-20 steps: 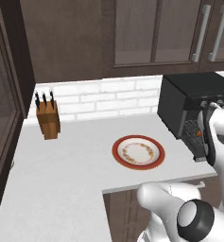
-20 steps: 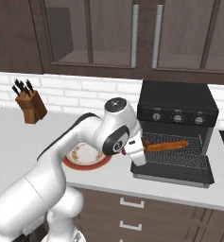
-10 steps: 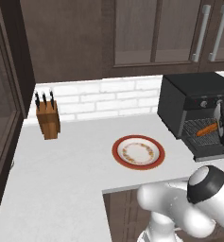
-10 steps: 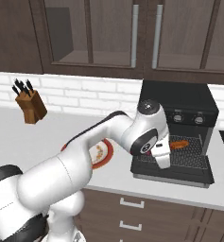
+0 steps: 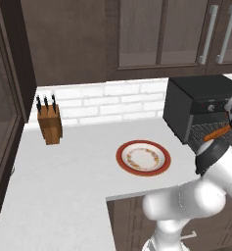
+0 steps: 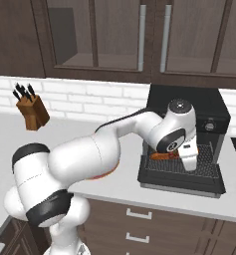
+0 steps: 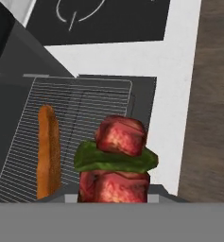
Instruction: Pick up the kebab skewer and baguette bread, and place them inside the toaster oven. Close the toaster oven door and start by setting the timer.
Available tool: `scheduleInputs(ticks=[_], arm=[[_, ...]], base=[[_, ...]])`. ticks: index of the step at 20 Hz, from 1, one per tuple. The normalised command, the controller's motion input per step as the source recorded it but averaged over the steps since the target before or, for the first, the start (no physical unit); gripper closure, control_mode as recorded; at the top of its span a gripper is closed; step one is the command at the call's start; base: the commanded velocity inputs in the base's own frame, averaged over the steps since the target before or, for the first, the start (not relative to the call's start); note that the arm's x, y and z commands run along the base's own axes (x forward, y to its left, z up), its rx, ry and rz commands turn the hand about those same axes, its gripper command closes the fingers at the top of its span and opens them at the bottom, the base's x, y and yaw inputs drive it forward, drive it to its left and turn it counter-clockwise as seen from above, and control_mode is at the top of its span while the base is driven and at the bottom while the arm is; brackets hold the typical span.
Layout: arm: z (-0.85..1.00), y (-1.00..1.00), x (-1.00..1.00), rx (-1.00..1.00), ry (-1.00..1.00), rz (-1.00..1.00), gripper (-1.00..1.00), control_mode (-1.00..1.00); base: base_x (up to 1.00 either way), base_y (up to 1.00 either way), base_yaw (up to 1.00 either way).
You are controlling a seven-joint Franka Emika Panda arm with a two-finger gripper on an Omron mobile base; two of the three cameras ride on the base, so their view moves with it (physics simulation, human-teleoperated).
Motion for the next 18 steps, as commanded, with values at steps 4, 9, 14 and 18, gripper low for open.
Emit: scheduleInputs(ticks=[4,9,14,18], arm=[[-0.27,-0.16,0.23,0.01,0.09,0.00,1.00,-1.00],[-0.34,0.00,0.23,0.04,0.04,0.00,1.00,-1.00],[-0.31,0.00,0.08,0.06,0.02,0.00,1.00,-1.00],[-0.07,-0.04,0.17,0.04,0.00,0.00,1.00,-1.00]], base=[[0.00,0.00,0.00],[0.00,0.00,0.00],[0.00,0.00,0.00],[0.00,0.00,0.00]])
